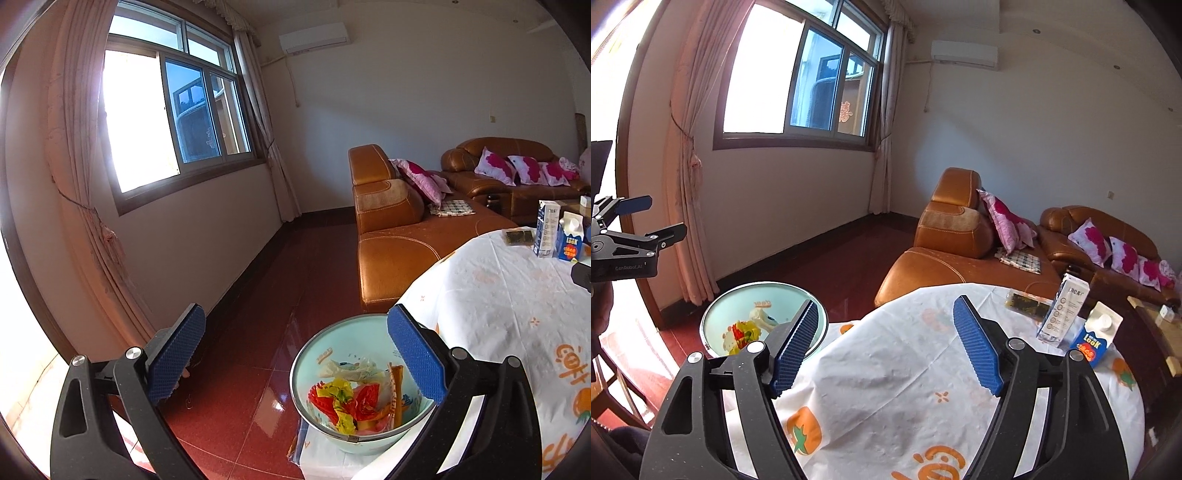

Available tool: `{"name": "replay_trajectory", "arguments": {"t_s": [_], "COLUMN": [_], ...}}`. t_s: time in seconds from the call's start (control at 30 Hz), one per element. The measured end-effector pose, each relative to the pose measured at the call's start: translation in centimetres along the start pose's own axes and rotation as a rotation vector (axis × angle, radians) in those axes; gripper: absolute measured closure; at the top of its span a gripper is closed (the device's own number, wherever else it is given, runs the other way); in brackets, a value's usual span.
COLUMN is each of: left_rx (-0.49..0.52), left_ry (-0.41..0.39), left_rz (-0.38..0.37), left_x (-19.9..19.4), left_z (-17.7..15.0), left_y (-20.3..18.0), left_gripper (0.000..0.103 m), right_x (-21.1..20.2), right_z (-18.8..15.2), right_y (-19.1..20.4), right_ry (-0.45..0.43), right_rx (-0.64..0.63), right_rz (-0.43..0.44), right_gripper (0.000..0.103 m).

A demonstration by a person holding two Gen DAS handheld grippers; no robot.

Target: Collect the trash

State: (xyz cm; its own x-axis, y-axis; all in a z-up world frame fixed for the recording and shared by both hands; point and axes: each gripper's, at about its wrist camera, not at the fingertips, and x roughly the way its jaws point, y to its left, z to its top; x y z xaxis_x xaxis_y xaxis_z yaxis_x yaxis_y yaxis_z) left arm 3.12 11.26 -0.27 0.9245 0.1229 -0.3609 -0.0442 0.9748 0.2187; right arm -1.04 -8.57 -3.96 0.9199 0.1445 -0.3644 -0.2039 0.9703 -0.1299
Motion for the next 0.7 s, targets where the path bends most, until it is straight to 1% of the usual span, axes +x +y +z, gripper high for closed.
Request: {"name": "replay_trajectory", "arguments": {"t_s": [0.7], "left_rx": [-0.005], "left_ry": [-0.013], "left_rz": [-0.003], "left_x": [-0.8], "left_z": [0.3], "left_y": [0.2], "left_gripper": [0.006], "right_x": [-1.6], "right_z": [0.1], "right_y": [-0.1], "right_ry": [-0.027], "right_rx": [0.007], "right_rz": [-0.020], "right_gripper": [0.025]}}
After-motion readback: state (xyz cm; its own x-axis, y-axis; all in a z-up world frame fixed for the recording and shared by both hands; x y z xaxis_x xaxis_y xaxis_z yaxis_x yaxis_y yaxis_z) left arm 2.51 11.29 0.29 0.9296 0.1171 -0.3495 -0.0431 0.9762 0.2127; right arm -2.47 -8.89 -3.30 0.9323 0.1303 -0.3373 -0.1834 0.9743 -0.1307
